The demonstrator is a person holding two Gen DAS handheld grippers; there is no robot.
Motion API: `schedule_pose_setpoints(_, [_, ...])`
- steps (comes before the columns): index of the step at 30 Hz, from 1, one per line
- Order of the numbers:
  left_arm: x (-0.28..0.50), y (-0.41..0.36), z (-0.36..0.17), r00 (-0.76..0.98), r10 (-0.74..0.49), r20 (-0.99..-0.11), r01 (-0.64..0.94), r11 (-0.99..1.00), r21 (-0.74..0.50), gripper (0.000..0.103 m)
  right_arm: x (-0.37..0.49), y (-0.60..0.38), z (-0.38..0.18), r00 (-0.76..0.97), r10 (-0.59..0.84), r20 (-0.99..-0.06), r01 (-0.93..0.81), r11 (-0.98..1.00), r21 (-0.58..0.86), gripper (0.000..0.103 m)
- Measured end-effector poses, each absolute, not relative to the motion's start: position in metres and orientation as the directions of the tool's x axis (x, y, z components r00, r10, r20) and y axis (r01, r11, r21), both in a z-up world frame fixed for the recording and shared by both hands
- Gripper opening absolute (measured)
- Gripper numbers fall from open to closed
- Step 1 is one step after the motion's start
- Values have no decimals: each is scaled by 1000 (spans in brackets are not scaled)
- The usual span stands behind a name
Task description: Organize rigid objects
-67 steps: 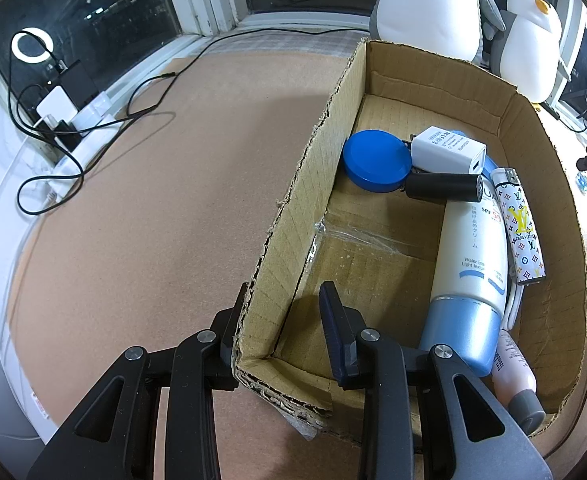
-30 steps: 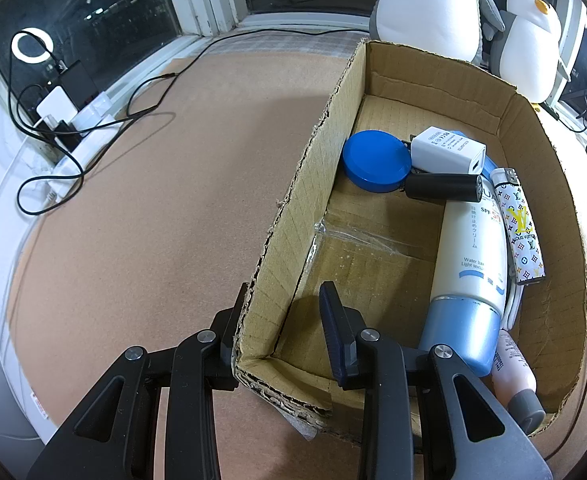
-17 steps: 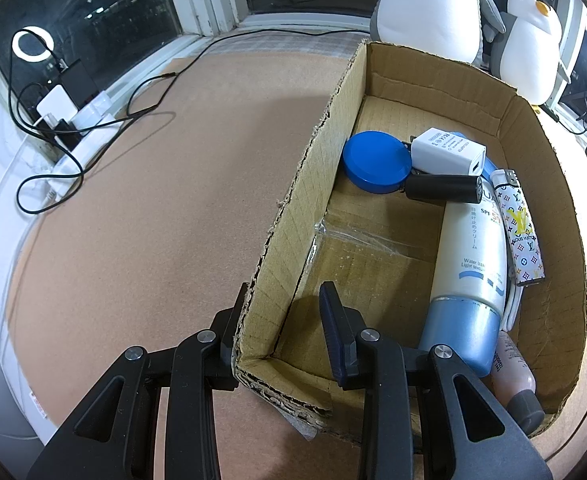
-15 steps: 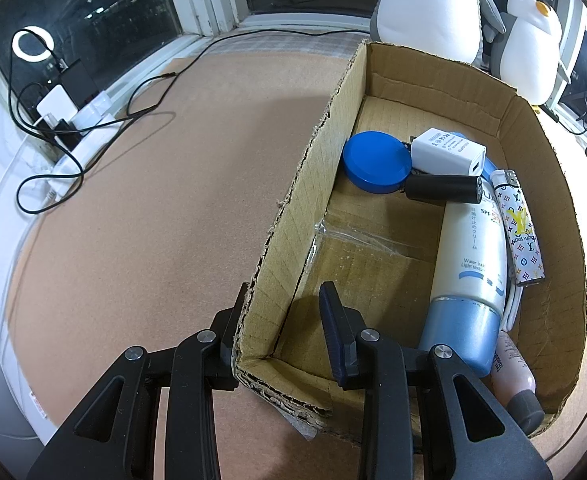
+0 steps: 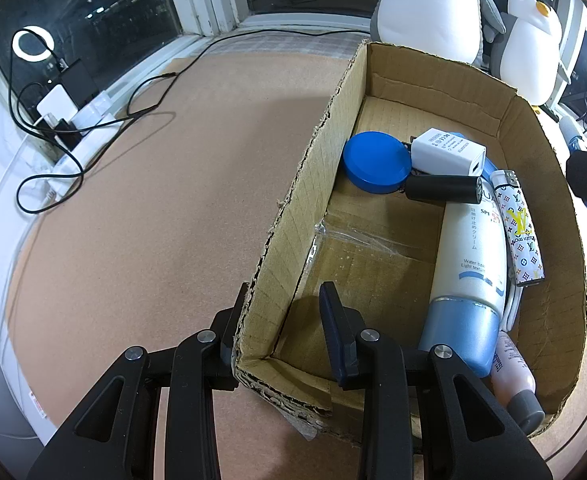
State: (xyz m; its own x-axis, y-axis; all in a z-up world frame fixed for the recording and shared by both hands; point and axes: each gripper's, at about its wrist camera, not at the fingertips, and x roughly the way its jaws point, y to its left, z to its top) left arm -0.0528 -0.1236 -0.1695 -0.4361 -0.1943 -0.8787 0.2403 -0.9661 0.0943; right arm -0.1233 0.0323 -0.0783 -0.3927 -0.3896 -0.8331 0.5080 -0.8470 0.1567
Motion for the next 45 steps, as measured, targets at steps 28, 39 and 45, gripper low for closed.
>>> schedule_pose_setpoints(28, [-50, -122, -163, -455, -203, -867, 240, -966, 100, 31, -95, 39, -78, -409, -352, -842, 513, -852, 107, 63])
schedule_pose_setpoints(39, [-37, -123, -133, -509, -221, -832, 240, -964, 110, 57, -83, 67, -64, -467, -314, -827, 433, -896, 96, 71])
schedule_pose_setpoints(45, [-21, -113, -107, -557, -230, -798, 218, -968, 127, 64, -69, 86, -46, -527, -285, -801, 375, -924, 82, 71])
